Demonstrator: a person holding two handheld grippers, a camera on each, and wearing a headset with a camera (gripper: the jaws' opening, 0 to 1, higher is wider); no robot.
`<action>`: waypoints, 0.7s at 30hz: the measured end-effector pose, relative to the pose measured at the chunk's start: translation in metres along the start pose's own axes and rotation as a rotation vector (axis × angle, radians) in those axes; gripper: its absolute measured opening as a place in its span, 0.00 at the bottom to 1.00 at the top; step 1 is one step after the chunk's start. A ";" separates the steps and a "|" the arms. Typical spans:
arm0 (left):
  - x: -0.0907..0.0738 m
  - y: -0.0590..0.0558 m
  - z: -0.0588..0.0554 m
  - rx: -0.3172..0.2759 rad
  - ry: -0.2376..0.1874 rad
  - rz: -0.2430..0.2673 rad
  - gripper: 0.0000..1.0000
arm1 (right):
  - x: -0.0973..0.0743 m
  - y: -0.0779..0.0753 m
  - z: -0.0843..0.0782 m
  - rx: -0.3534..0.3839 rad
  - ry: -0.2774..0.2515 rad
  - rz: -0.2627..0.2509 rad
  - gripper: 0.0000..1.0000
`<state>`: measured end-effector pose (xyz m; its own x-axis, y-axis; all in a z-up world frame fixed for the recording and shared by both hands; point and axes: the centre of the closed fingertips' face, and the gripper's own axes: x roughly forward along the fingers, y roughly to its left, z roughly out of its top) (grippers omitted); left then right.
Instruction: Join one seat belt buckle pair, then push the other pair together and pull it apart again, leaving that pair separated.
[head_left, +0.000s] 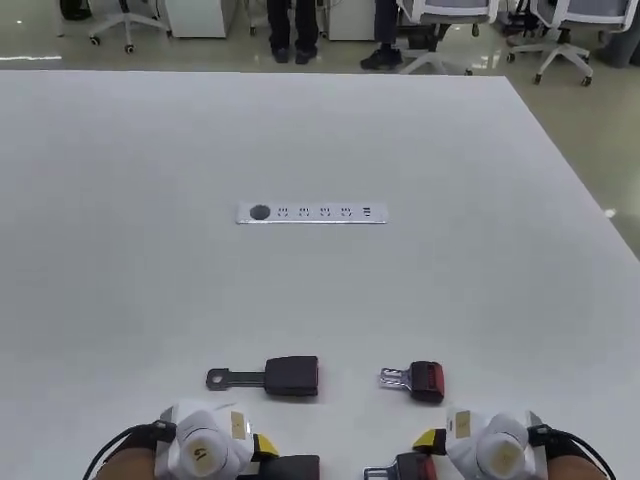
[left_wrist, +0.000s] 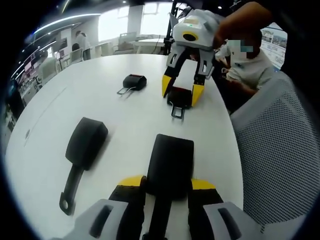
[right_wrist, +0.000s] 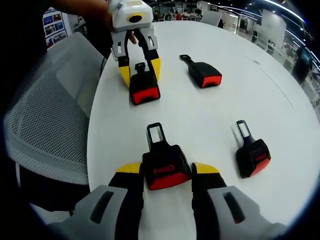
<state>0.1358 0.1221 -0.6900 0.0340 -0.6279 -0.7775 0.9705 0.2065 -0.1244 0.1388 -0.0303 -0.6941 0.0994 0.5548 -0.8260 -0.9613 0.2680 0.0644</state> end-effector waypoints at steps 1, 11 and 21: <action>0.000 0.000 0.000 0.000 0.001 0.000 0.33 | 0.002 0.000 0.001 0.000 -0.001 0.000 0.35; 0.001 -0.001 0.001 0.000 0.021 -0.002 0.33 | 0.012 0.005 0.015 -0.002 -0.007 -0.001 0.35; 0.001 -0.002 0.000 -0.004 0.024 0.005 0.33 | 0.021 0.011 0.029 0.002 -0.020 -0.001 0.35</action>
<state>0.1340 0.1207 -0.6903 0.0331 -0.6087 -0.7927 0.9695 0.2123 -0.1226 0.1377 0.0075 -0.6942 0.1055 0.5704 -0.8145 -0.9606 0.2702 0.0648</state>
